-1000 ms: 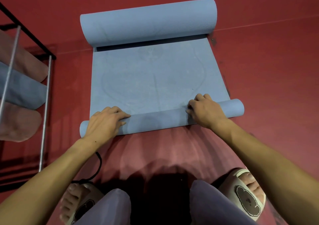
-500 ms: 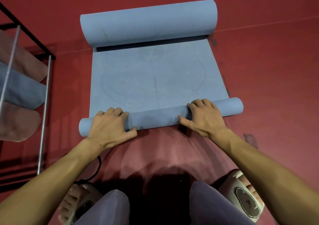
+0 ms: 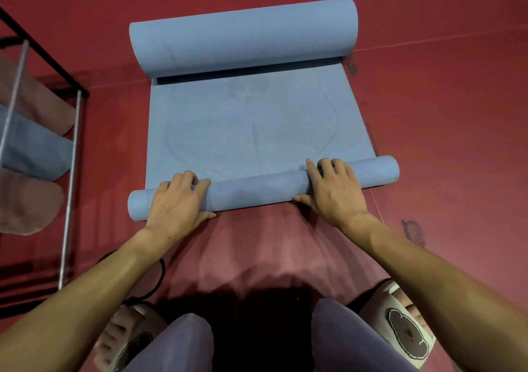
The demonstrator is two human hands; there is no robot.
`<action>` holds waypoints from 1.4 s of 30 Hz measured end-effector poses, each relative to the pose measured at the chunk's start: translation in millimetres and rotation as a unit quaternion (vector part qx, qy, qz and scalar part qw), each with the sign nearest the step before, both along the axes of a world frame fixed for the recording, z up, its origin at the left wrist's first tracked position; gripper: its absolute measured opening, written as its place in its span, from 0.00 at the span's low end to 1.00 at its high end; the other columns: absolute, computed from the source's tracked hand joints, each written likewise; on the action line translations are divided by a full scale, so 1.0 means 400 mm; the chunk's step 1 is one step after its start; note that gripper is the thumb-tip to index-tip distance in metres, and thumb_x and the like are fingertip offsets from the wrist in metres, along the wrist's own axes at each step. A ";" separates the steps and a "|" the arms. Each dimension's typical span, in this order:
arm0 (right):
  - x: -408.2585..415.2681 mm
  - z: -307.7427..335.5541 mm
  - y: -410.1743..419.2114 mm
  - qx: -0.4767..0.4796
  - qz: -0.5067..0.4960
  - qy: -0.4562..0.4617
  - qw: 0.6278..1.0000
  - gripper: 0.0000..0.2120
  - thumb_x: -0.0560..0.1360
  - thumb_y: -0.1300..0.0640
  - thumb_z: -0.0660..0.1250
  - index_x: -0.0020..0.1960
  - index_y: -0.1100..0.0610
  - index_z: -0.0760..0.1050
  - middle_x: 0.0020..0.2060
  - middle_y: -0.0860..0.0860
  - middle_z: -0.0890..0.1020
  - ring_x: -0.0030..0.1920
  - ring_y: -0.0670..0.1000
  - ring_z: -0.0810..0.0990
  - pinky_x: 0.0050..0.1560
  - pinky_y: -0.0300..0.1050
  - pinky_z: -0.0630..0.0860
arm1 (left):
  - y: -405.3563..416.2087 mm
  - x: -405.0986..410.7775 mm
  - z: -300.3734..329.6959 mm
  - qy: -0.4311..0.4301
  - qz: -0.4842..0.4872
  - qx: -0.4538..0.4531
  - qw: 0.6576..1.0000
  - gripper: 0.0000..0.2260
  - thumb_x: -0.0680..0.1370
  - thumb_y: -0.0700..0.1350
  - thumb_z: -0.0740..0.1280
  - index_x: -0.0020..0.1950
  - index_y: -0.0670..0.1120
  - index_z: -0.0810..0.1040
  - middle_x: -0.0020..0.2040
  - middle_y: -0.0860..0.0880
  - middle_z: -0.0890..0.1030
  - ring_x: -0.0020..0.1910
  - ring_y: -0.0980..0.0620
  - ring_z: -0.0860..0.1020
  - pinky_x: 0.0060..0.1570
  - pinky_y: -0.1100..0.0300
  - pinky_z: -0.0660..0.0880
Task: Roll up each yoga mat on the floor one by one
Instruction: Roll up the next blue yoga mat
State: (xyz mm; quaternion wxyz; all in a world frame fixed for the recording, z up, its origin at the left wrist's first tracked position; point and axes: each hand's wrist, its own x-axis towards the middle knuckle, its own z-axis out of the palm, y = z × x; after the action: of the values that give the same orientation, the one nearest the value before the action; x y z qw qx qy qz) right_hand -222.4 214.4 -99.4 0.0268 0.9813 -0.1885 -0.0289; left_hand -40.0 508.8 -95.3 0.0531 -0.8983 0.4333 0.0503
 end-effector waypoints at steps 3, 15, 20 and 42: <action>0.009 0.004 -0.011 0.015 0.006 -0.001 1.000 0.38 0.73 0.26 0.63 0.64 0.59 0.74 0.53 0.55 0.77 0.54 0.60 0.75 0.64 0.58 0.72 | -0.007 0.014 0.003 0.016 0.003 -0.003 1.000 0.33 0.69 0.64 0.79 0.68 0.48 0.78 0.53 0.46 0.76 0.49 0.43 0.78 0.43 0.46 0.76; 0.021 0.007 -0.055 0.071 0.026 0.008 0.997 0.29 0.71 0.36 0.75 0.60 0.58 0.79 0.52 0.54 0.82 0.55 0.60 0.79 0.63 0.55 0.72 | -0.003 0.076 0.026 0.122 0.017 -0.002 0.992 0.28 0.74 0.71 0.69 0.68 0.57 0.76 0.58 0.57 0.81 0.58 0.50 0.79 0.48 0.51 0.75; 0.008 0.018 -0.054 0.080 0.034 0.066 0.994 0.29 0.76 0.36 0.71 0.66 0.57 0.77 0.58 0.55 0.81 0.59 0.60 0.78 0.68 0.55 0.70 | 0.006 0.088 0.027 0.170 0.017 0.029 0.985 0.29 0.72 0.76 0.65 0.67 0.63 0.76 0.59 0.62 0.81 0.56 0.54 0.80 0.51 0.54 0.73; 0.011 0.061 -0.015 0.135 -0.085 0.111 0.981 0.31 0.73 0.35 0.74 0.70 0.50 0.74 0.64 0.55 0.71 0.64 0.59 0.68 0.63 0.53 0.72 | 0.037 0.060 0.033 0.222 0.115 -0.009 0.968 0.24 0.71 0.74 0.70 0.62 0.64 0.80 0.57 0.66 0.81 0.60 0.57 0.78 0.51 0.52 0.72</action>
State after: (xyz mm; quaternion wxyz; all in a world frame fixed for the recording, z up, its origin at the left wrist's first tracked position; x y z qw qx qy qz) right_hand -218.0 208.3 -74.9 -0.0878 0.9470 -0.2615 -0.1646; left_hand -15.9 523.7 -82.0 -0.0585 -0.9087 0.3290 0.2503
